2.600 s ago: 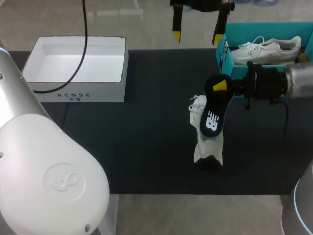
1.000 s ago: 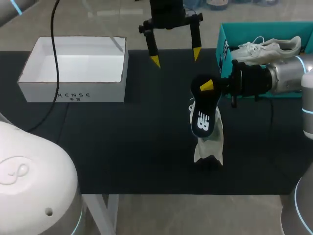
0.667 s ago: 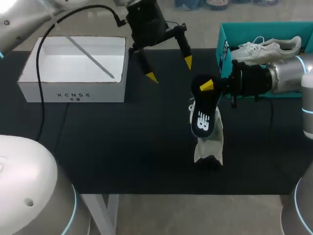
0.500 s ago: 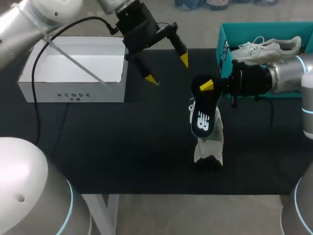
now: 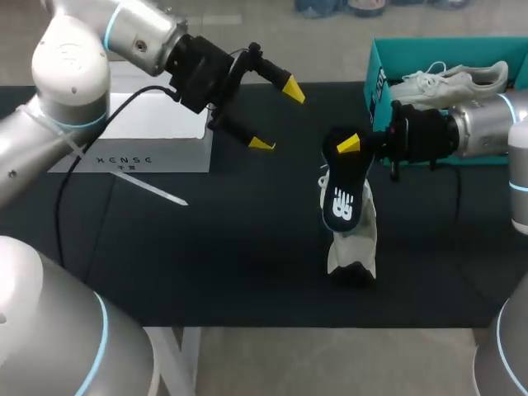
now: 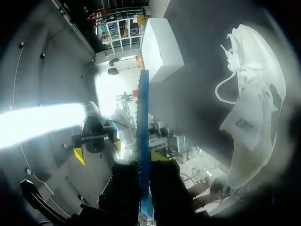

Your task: Take the shoe out of the shoebox, open the shoe tongue, remove and reinsert the insole, then place the shoe into the shoebox

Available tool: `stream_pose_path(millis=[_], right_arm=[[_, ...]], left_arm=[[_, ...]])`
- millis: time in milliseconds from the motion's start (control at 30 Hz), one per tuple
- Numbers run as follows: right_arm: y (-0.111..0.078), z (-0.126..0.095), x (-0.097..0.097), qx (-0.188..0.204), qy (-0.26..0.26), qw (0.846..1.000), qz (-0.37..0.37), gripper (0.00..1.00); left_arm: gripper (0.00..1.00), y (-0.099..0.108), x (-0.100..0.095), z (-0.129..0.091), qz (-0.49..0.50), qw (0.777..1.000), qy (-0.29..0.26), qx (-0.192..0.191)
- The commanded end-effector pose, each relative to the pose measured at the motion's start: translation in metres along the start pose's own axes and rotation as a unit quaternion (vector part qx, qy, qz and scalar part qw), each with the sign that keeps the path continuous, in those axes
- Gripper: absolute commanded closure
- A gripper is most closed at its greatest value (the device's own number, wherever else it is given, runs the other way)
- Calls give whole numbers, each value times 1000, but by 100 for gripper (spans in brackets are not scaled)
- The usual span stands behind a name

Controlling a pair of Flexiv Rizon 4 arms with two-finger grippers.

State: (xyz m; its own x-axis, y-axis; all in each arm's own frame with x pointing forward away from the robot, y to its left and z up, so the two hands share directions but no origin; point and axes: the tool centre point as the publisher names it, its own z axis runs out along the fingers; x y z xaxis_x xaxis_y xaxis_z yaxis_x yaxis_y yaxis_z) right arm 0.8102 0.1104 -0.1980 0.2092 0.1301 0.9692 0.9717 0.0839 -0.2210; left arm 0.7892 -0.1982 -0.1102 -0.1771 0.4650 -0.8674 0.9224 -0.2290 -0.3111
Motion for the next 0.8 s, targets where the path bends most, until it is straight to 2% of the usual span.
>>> stream_pose_path(millis=[33, 233, 300, 333, 367, 400, 433, 500, 533, 700, 800], right_arm=[[0, 0, 0, 0, -1, 1000, 1, 100], [0, 0, 0, 0, -1, 1000, 1, 100], [0, 0, 0, 0, -1, 1000, 1, 100], [0, 0, 0, 0, -1, 1000, 1, 100], [0, 0, 0, 0, -1, 1000, 1, 100], [0, 0, 0, 0, -1, 1000, 1, 100], [0, 0, 0, 0, -1, 1000, 1, 100], [0, 0, 0, 0, -1, 1000, 1, 100], [0, 0, 0, 0, -1, 1000, 1, 100], [0, 0, 0, 0, -1, 1000, 1, 100], [0, 0, 0, 0, -1, 1000, 1, 100]], left_arm=[[0, -4, 5, 2, 1, 986, -165, -4], [0, -4, 5, 2, 1, 986, -165, -4], [0, -6, 2, 12, 13, 979, -202, -7], [0, -6, 2, 15, 26, 976, -215, -26], [0, -5, 0, 20, 45, 969, -243, -17], [0, -5, 0, 23, 41, 969, -242, -20], [0, -3, 0, 27, 53, 970, -233, -33], [0, -1, -3, 35, 64, 966, -250, -21], [0, 3, -3, 40, 70, 970, -227, -43], [0, 19, -6, 65, 90, 968, -231, -50], [0, 29, -5, 71, 108, 963, -240, -63]])
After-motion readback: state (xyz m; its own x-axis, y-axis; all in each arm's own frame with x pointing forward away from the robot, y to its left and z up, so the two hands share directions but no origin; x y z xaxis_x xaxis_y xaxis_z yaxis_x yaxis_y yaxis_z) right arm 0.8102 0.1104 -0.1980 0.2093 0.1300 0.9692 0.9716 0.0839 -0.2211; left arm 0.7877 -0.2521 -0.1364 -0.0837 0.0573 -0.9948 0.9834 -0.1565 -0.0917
